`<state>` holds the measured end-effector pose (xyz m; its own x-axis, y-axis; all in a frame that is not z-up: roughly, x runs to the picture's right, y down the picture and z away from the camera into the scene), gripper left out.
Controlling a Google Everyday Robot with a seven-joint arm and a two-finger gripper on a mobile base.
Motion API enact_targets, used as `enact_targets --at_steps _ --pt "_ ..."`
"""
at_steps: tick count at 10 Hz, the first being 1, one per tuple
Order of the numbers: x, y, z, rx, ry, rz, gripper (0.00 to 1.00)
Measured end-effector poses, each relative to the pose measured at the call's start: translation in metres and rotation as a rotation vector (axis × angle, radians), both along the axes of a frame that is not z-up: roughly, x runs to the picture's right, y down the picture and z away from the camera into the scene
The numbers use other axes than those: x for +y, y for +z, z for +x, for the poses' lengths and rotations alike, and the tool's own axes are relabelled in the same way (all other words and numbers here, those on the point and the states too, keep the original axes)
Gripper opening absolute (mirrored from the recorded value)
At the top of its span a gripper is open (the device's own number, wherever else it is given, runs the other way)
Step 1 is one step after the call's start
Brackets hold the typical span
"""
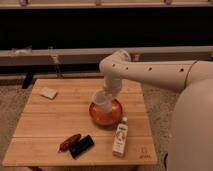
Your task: Place the ceramic cup in the ceramic bowl
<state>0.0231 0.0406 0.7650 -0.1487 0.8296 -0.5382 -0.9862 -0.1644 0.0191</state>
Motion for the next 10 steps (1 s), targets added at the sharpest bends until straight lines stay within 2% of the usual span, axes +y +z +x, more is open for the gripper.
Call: enact_targets --at_steps 2,3,10 --pt "-0.0003 0.0008 -0.0048 -0.005 -0.001 0.001 0.88" --pt "-0.001 0.0007 -0.0048 -0.006 -0.001 0.003 0.92" --pt "-0.0042 -0.0007 -0.0037 -0.006 -0.003 0.01 0.94"
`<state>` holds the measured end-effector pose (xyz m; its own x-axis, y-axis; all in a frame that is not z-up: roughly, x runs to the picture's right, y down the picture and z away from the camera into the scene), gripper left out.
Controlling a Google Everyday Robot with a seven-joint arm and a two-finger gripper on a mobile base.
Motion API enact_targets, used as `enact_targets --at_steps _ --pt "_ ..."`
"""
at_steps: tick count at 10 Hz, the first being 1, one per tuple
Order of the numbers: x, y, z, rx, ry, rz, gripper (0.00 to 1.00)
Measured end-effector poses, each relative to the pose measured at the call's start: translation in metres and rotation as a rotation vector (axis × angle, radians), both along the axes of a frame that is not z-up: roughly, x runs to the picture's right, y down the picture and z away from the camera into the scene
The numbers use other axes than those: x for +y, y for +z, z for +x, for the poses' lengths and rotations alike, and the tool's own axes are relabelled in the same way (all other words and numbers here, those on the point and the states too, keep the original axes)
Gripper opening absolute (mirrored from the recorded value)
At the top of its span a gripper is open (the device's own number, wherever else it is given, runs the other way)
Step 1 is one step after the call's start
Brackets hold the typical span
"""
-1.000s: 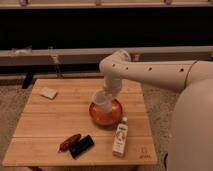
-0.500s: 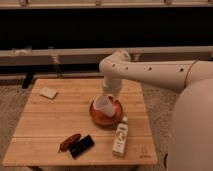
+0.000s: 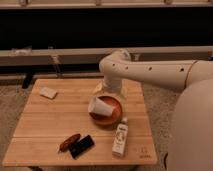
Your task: Place the ceramic cup in the ceramic bowl
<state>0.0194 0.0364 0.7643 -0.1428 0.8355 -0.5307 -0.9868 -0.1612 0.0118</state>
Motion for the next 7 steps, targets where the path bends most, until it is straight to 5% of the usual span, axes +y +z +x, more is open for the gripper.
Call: enact_targets --at_steps 7 --pt "-0.001 0.0009 -0.0001 -0.001 -0.002 0.004 0.94"
